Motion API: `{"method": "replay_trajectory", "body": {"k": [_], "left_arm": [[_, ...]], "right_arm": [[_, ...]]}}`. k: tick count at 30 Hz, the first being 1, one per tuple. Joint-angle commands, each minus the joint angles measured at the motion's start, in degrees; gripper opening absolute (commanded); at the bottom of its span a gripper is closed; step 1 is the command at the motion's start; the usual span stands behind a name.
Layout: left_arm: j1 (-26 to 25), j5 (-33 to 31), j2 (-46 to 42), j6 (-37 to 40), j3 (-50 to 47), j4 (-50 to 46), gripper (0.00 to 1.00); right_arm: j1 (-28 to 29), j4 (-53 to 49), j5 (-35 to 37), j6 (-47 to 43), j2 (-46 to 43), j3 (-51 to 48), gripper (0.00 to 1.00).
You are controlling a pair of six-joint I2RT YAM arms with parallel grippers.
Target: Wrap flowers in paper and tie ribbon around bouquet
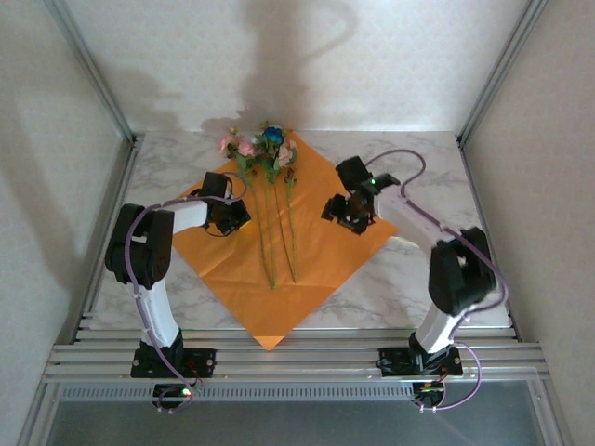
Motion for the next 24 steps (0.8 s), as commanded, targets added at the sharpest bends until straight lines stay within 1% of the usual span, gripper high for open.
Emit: {"method": "replay_trajectory", "body": {"k": [1, 3, 6, 8, 11, 14, 20, 21, 22, 24], "left_arm": [[-1.0, -1.0, 0.7, -0.5, -2.0, -1.9, 0.00], [-1.2, -1.0, 0.4, -0.5, -2.1, -1.9, 0.00], [-1.3, -0.9, 0.1, -0.5, -2.3, -1.9, 0.00], [-1.5, -0.9, 0.0, -0.4, -2.2, -1.9, 0.00], [-1.7, -0.8, 0.1, -0.5, -2.2, -1.9, 0.00], [-1.8, -0.8, -0.1, -0.5, -2.3, -1.8, 0.00], [-2.1, -0.9, -0.6, -0.8, -3.0, -1.4, 0.00], [-2.1, -0.9, -0.6, -0.9, -3.0, -1.3, 0.00], [-2.2, -0.8, -0.6, -0.9, -3.0, -1.3, 0.00], [-2.2, -0.8, -0.5, -0.9, -3.0, -1.2, 0.00]], "right_arm": [[3.6, -1.8, -6.6, 13.0, -3.5, -9.8, 0.61], [5.0, 1.2, -10.3, 18.7, -5.4, -14.7, 0.61], [6.7, 4.2, -14.5, 25.7, -6.8, -19.2, 0.62], [7.5, 5.7, -16.8, 29.0, -6.9, -21.2, 0.64], [8.5, 10.6, -19.5, 34.1, -7.1, -25.5, 0.65], [9.6, 15.2, -20.8, 38.6, -7.3, -28.9, 0.65], [11.8, 20.3, -20.8, 41.6, -5.8, -29.9, 0.66], [11.8, 21.2, -20.8, 42.1, -5.6, -30.0, 0.65], [13.4, 21.8, -20.6, 42.6, -5.4, -30.1, 0.64], [14.2, 23.5, -20.5, 43.6, -5.0, -30.6, 0.60]]}}
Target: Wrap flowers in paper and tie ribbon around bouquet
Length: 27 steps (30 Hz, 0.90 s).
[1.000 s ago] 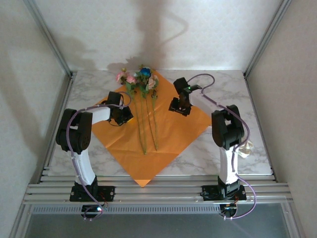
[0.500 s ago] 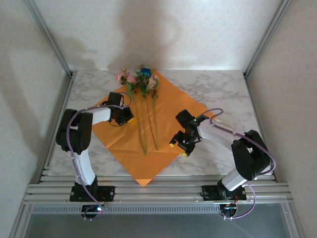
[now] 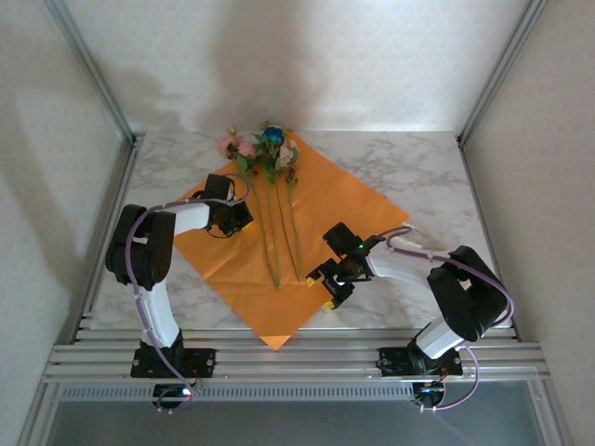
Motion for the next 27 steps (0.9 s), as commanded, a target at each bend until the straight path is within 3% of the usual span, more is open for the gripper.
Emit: {"method": "replay_trajectory", "body": {"k": [1, 4, 7, 9, 13, 18, 22, 27], "left_arm": [[-1.1, -0.7, 0.0, -0.6, -1.8, -3.1, 0.00], [-1.2, -0.8, 0.0, -0.6, -1.7, -2.9, 0.00], [-1.2, -0.9, -0.2, -0.6, -1.6, -3.2, 0.00], [-1.2, -1.0, -0.2, -0.4, -1.4, -3.4, 0.00], [-1.2, -1.0, -0.2, -0.1, -1.5, -3.4, 0.00], [-1.2, -0.8, 0.3, -0.2, -1.6, -2.9, 0.00], [-1.2, -0.5, 0.5, -0.2, -1.4, -2.9, 0.00], [-1.2, -0.4, 0.9, -0.4, -1.3, -2.6, 0.00]], "right_arm": [[1.8, 3.4, -0.7, 3.6, 1.2, -1.4, 0.57], [1.8, 3.1, 0.9, 3.4, 1.7, -1.3, 0.46], [2.0, 1.2, 2.3, 1.3, 1.8, 1.0, 0.42], [2.4, -6.4, 6.3, -6.5, 0.8, 6.9, 0.48], [6.9, -22.6, 16.3, -34.4, 3.5, 21.9, 0.66], [18.7, -32.6, 26.2, -64.3, 12.9, 32.7, 0.72], [24.2, -30.3, 27.6, -76.4, 16.2, 34.2, 0.75], [25.0, -28.2, 23.7, -78.9, 19.9, 37.7, 0.78]]}}
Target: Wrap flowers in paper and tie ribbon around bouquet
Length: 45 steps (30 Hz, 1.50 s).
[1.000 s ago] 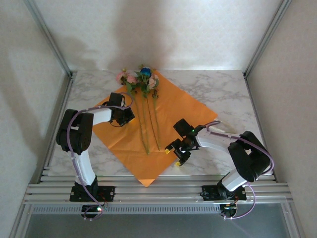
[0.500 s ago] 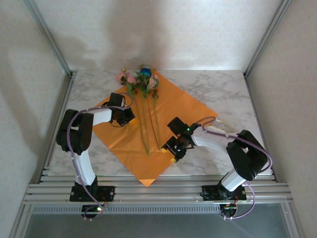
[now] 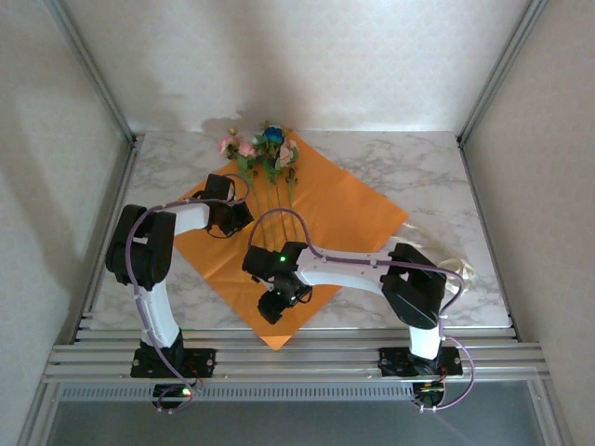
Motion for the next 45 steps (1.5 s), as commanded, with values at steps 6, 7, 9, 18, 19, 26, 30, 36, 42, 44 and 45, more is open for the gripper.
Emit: {"method": "replay_trajectory", "body": {"k": [6, 7, 9, 18, 19, 26, 30, 36, 42, 44, 45], "left_arm": [[-1.1, -0.3, 1.3, -0.3, -0.7, -3.1, 0.00], [-1.1, -0.3, 1.3, -0.3, -0.6, -3.3, 0.00], [-1.1, -0.4, 1.5, -0.2, -0.3, -3.5, 0.00], [-1.1, -0.4, 2.0, 0.1, -0.1, -3.7, 0.00], [-1.1, -0.4, 2.0, 0.1, -0.1, -3.9, 0.00], [-1.1, -0.5, 1.9, 0.3, -0.4, -3.9, 0.00], [-1.1, -0.5, 1.9, 0.3, -0.6, -3.8, 0.00], [-1.1, -1.0, 1.9, 0.6, 0.0, -4.3, 0.00], [-1.2, -4.4, -1.5, 1.2, 1.2, -7.5, 0.11], [-1.2, -8.0, -5.3, 1.4, 1.2, -10.7, 0.20], [-1.3, -9.9, -7.8, 1.3, 0.8, -12.8, 0.22]], "right_arm": [[0.2, -1.5, -0.1, -4.6, 6.1, 5.9, 0.79], [0.4, -1.5, 0.0, -4.0, 6.6, 5.8, 0.79], [0.9, -1.6, 0.7, -3.2, 7.2, 5.2, 0.79], [1.5, -3.4, 5.5, 0.1, 12.3, 4.1, 0.75], [1.5, -3.3, 5.8, 0.6, 12.8, 3.8, 0.72], [1.5, -1.6, 4.9, 2.9, 14.6, 1.4, 0.55], [1.4, -1.7, 5.4, 2.8, 14.8, 1.7, 0.43], [-0.1, -3.6, 3.0, 0.4, 12.1, 5.1, 0.35], [-4.1, -6.8, -10.7, -6.0, 10.5, 8.0, 0.28], [-4.6, -7.9, -13.6, -7.5, 10.7, 8.6, 0.27], [-4.7, -8.1, -14.9, -8.1, 10.8, 8.6, 0.27]]}}
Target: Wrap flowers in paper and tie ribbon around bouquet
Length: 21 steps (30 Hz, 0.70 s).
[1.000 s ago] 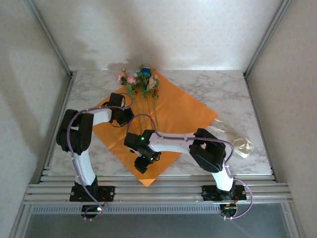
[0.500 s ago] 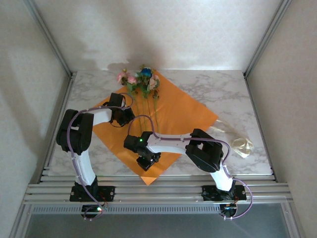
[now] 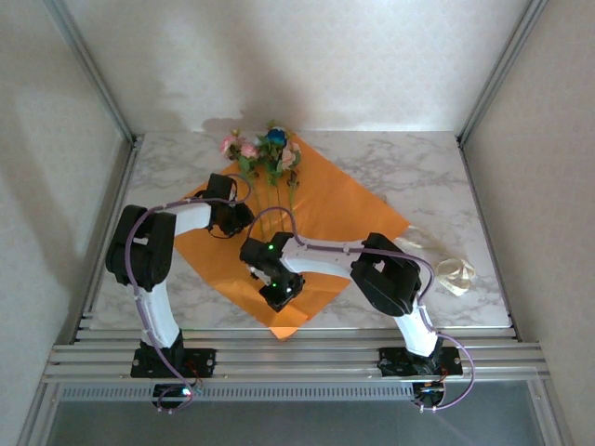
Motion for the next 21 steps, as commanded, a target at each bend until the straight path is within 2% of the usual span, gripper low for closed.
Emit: {"method": "replay_trajectory", "body": {"k": [1, 4, 6, 8, 11, 14, 21], "left_arm": [[-0.5, -8.3, -8.6, 0.8, -0.4, -10.9, 0.22], [-0.9, -7.0, -15.5, -0.3, -4.1, -14.3, 0.19], [-1.0, -2.6, -18.6, -1.6, -8.0, -15.0, 0.17], [-1.3, 1.5, -21.1, -2.9, -12.6, -15.9, 0.09], [-1.6, 7.6, -24.0, -6.2, -18.9, -14.0, 0.03], [-2.7, 12.9, -25.1, -10.2, -23.1, -9.7, 0.01], [-4.8, 14.8, -23.7, -11.9, -24.8, -6.7, 0.01]], "right_arm": [[-0.2, -4.1, -8.6, -4.5, 0.8, 1.7, 0.27], [-0.3, -3.4, -8.5, -4.3, 0.7, 1.4, 0.26], [-0.6, -3.1, -8.4, -4.2, 0.8, 1.6, 0.25], [-0.9, -3.0, -8.4, -4.0, 1.1, 1.9, 0.24], [-0.9, -3.2, -8.3, -4.1, 1.4, 2.4, 0.24], [-0.9, -3.2, -8.0, -4.3, 1.3, 2.5, 0.24], [-1.2, -2.9, -7.7, -4.1, 1.4, 2.4, 0.23]]}}
